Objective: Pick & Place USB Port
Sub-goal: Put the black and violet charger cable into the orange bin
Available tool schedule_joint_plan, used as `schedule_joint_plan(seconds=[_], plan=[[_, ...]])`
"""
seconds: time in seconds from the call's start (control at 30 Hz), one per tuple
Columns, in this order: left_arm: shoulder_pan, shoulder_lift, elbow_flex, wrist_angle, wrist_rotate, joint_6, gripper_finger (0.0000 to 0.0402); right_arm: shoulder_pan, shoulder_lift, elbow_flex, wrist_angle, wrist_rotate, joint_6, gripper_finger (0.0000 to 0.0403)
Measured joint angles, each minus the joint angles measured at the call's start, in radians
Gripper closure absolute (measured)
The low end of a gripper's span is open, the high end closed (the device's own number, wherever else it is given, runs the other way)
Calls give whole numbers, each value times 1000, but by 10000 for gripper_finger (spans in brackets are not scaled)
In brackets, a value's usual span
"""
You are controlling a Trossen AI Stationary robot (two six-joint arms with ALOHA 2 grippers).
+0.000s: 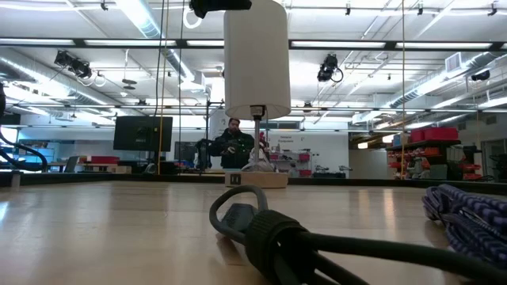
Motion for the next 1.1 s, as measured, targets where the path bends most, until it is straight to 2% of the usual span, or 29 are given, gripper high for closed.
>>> schedule_joint_plan(seconds=[0.3,0.4,0.53,0.63,0.87,1.1], plan=[[-30,16,2,-45,155,-125,209,-71,0,0,80,10,-173,241],[-65,27,1,-91,157,-124,209,-102,0,0,120,40,-236,241],[-97,33,0,-122,138,-124,209,-145,4,0,199,142,-323,241],[-106,35,1,-114,118,-119,209,-179,25,0,305,174,-458,241],[-106,36,1,-116,111,-119,209,-253,163,0,542,166,-779,241],[-106,35,1,-121,111,-118,209,-326,299,0,600,110,-899,240]])
